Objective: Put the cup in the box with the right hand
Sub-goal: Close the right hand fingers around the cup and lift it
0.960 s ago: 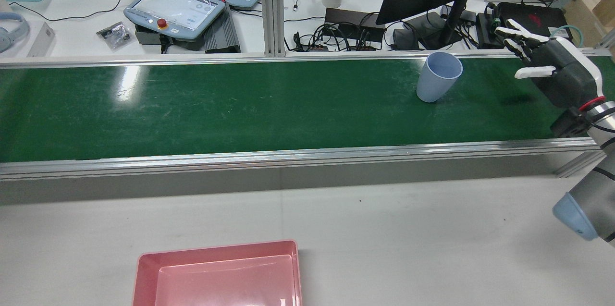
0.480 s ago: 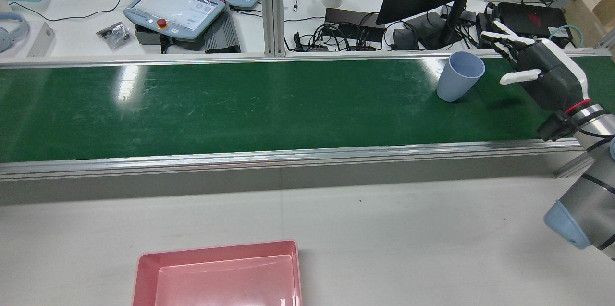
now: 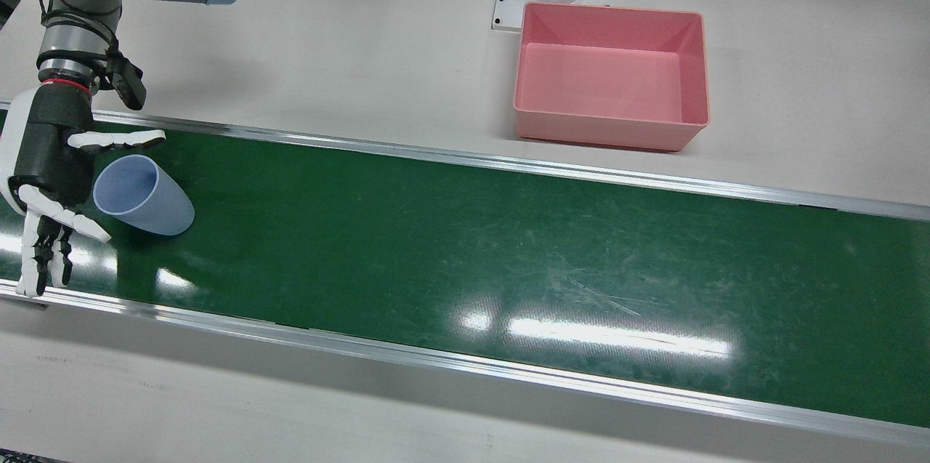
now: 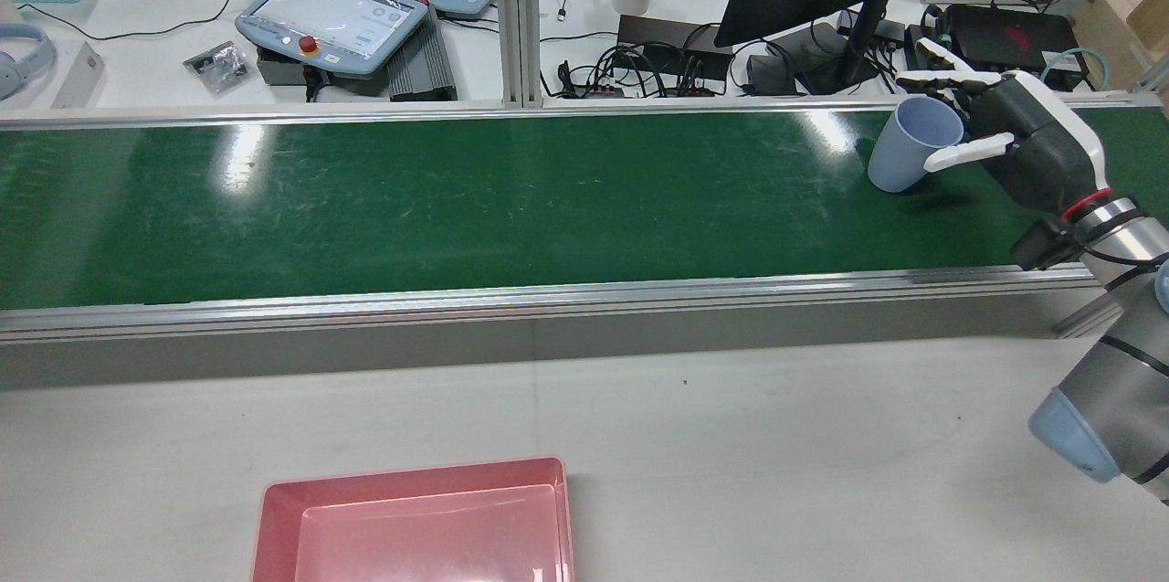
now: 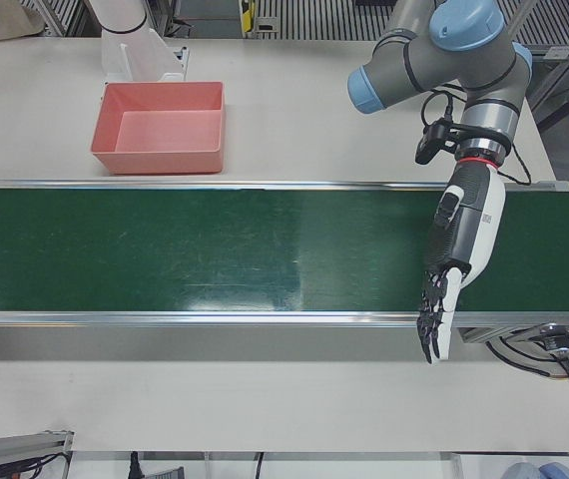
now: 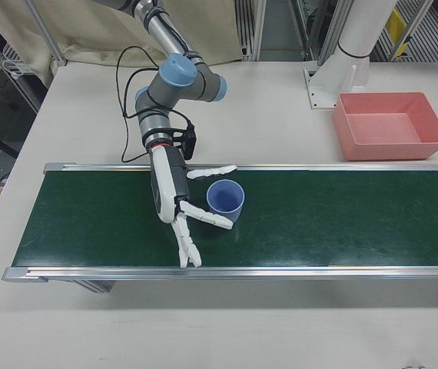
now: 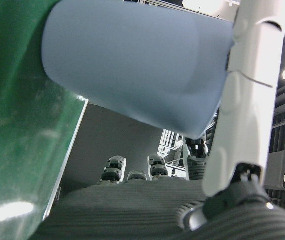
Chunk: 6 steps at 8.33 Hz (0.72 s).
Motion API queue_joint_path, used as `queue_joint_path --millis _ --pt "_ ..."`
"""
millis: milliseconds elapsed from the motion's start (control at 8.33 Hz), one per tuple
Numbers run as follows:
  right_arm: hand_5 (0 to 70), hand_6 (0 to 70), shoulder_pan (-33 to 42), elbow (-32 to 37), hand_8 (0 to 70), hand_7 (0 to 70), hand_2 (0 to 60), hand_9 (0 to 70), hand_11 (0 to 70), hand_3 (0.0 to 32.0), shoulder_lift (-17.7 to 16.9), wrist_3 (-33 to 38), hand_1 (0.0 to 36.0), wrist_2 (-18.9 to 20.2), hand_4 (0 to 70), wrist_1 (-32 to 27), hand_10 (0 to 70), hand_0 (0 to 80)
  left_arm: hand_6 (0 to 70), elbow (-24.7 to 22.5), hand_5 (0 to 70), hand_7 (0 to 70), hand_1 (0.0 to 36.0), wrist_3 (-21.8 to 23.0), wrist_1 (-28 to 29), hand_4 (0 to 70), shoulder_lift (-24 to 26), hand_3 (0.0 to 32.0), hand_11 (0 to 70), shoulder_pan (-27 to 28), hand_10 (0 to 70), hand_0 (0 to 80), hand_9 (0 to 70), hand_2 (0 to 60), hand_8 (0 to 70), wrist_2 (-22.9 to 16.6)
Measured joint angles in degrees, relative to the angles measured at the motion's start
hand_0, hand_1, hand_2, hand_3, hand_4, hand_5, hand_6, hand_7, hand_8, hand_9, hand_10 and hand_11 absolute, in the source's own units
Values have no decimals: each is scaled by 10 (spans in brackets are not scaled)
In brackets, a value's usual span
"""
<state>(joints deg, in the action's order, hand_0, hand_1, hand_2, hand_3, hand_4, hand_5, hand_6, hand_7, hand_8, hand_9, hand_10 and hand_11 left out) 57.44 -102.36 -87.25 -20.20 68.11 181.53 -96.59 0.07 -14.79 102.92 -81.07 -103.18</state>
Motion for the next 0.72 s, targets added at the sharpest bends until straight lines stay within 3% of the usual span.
queue_joint_path --millis 240,480,600,720 --pt "69 43 -6 3 0 93 0 9 111 0 -3 -9 166 0 223 1 60 596 0 1 0 0 0 0 0 0 0 0 0 0 0 0 0 0 0 0" --pt "67 52 -7 5 0 126 0 18 101 0 -5 -11 175 0 282 2 53 601 0 1 0 0 0 0 0 0 0 0 0 0 0 0 0 0 0 0" --pt "67 48 -8 5 0 121 1 10 94 0 -6 -12 191 0 280 3 47 603 0 1 0 0 0 0 0 0 0 0 0 0 0 0 0 0 0 0" --pt "73 68 -9 7 28 193 58 72 130 0 -7 -12 195 0 289 4 74 586 0 1 0 0 0 0 0 0 0 0 0 0 0 0 0 0 0 0"
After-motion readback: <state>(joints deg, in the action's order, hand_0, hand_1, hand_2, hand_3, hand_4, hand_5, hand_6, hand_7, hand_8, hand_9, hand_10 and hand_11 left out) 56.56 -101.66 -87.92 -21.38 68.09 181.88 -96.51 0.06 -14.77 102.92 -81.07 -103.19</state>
